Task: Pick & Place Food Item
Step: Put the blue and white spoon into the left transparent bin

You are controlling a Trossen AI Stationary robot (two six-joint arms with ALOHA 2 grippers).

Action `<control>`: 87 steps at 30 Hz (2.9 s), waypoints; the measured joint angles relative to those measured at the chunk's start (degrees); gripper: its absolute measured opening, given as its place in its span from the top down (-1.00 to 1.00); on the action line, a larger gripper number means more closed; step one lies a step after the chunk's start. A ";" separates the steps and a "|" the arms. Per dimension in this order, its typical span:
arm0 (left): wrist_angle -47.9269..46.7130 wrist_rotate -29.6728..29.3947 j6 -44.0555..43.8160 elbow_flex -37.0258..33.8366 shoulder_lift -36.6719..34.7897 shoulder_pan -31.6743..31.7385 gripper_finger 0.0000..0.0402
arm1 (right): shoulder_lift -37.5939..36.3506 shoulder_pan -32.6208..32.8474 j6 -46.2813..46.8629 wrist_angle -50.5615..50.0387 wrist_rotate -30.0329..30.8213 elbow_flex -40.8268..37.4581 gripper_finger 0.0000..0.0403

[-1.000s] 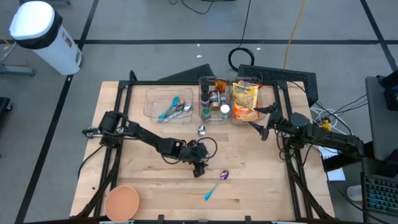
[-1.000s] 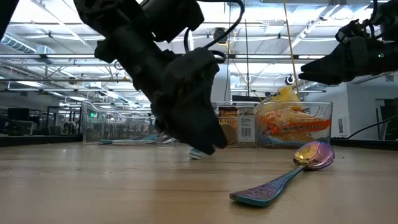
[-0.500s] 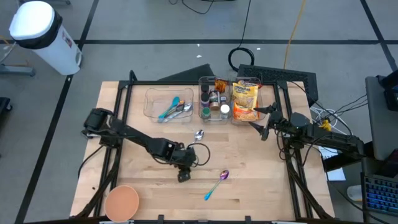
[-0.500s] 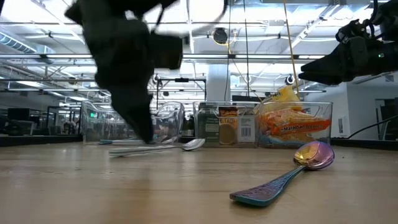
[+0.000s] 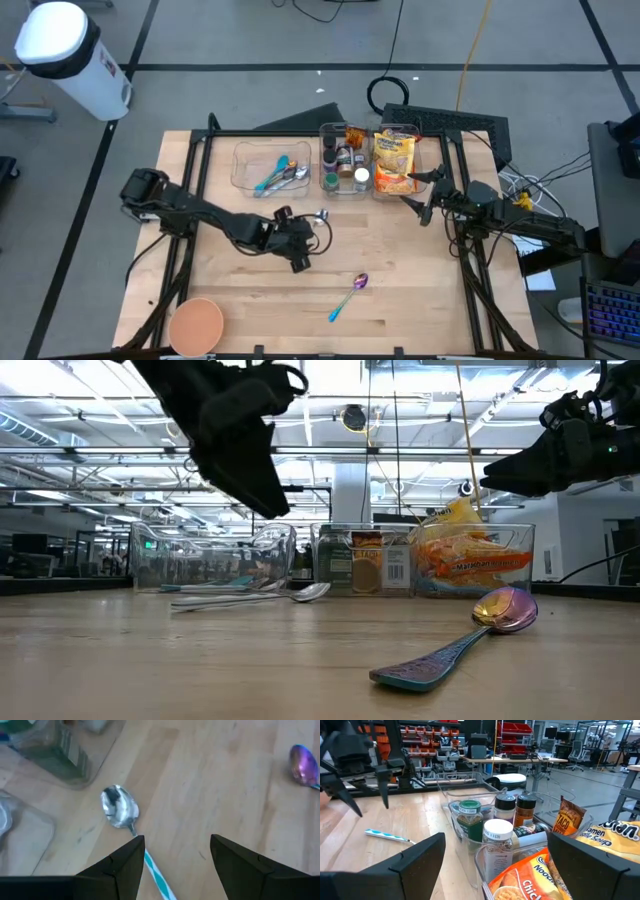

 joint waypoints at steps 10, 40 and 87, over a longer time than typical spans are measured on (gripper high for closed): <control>0.80 -0.05 -0.40 -1.54 0.11 5.07 -0.17 | 0.00 -0.02 0.00 0.01 -0.01 0.01 -0.73; 20.34 4.61 -4.88 -13.55 0.13 9.47 -0.17 | 0.00 -0.02 0.00 0.02 -0.02 -0.01 -0.73; 25.54 3.43 -4.85 -12.83 10.45 7.64 0.88 | 0.00 -0.02 0.00 0.03 -0.02 -0.01 -0.73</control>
